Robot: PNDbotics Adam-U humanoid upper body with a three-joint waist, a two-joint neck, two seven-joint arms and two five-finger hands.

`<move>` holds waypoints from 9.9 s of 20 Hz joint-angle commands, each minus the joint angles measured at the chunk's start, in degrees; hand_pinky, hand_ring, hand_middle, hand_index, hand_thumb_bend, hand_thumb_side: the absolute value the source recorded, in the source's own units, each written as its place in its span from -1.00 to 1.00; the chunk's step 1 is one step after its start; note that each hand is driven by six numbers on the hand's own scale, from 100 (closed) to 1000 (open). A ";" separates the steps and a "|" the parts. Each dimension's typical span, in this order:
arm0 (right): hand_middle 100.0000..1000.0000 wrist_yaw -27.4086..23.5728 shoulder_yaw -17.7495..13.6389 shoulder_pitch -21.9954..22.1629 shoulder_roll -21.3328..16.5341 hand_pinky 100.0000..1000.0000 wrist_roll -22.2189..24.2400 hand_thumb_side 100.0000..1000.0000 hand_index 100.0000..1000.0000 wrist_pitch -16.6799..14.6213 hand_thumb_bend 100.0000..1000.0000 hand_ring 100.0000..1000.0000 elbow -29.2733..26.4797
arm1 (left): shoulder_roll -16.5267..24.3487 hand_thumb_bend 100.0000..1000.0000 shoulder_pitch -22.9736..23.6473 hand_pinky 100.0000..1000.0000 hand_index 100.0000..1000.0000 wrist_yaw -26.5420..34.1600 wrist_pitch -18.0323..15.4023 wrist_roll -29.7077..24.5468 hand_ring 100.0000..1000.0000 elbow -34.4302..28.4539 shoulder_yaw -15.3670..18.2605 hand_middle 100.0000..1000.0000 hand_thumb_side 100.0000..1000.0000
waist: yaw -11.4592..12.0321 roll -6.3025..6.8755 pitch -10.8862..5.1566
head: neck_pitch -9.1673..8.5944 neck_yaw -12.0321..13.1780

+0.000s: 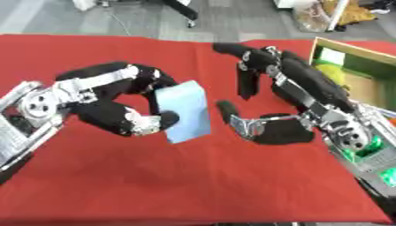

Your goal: Pick up the objects with one hand, pass them to the other hand, and then place them into the box on the other side of the table.

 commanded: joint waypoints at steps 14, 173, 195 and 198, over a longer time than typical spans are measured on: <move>-0.48 3.08 0.79 -1.78 -0.67 -0.38 4.38 -0.60 1.00 -3.16 -0.67 -0.16 -1.22 | 1.90 -0.80 -2.87 0.54 0.22 1.68 2.15 -1.89 -0.05 -0.95 0.46 -0.12 -0.32 | -0.28 1.07 -1.06 | 0.32 0.39; -0.28 -13.29 -26.57 0.59 -15.89 -0.23 -36.01 0.26 0.95 13.79 -0.76 0.05 59.68 | -22.04 -0.34 24.64 0.77 0.60 -6.77 -23.59 28.22 0.39 -0.95 27.86 0.41 0.41 | 7.72 0.22 -1.08 | 0.32 -10.48; 0.28 5.01 -23.85 1.16 -19.18 0.22 1.86 0.26 1.00 17.87 -0.43 0.47 39.04 | -22.56 -0.34 25.27 0.78 0.60 -6.29 -22.50 27.62 0.38 -0.95 27.53 0.40 0.43 | 7.55 -0.15 -1.69 | 0.32 -9.34; 0.26 4.66 -25.32 1.92 -19.57 0.17 0.39 0.20 1.00 18.07 -0.48 0.46 36.74 | -22.79 -0.35 25.53 0.78 0.60 -6.15 -22.27 27.77 0.37 -0.95 27.68 0.40 0.44 | 7.43 -0.14 -1.78 | 0.32 -9.14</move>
